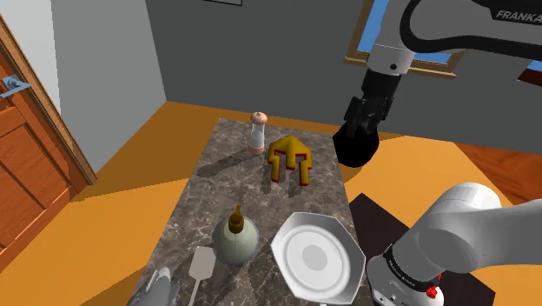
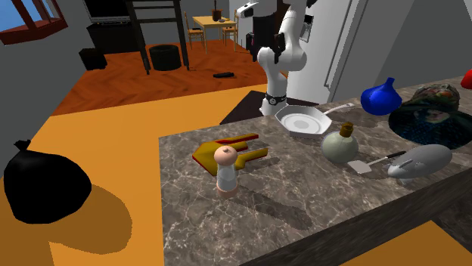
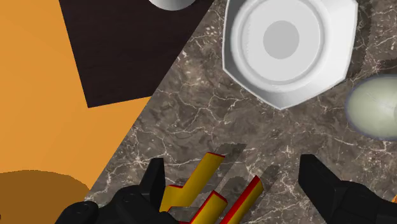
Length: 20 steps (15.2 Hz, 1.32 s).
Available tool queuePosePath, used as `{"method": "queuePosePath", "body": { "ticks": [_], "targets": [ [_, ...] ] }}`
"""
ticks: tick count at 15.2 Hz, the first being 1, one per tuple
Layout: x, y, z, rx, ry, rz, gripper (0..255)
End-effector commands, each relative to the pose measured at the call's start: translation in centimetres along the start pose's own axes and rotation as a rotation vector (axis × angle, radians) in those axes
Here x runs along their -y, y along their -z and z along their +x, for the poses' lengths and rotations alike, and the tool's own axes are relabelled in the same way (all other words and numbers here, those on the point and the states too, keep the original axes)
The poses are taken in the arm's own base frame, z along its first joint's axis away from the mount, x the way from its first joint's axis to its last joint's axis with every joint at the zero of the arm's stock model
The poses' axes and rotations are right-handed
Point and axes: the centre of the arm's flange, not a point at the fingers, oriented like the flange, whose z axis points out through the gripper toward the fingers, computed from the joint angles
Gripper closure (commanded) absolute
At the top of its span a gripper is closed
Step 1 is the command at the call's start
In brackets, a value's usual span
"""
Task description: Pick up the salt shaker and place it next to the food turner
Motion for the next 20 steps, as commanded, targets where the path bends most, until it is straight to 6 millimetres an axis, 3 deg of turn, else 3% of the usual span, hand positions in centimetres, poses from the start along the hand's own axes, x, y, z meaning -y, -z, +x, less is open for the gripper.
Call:
{"method": "queuePosePath", "body": {
  "ticks": [1,20],
  "targets": [
    [0.0,0.0,0.0,0.000,0.000,0.000,0],
    [4.6,-5.6,23.2,-0.050,-0.031,0.004,0]
  ]
}}
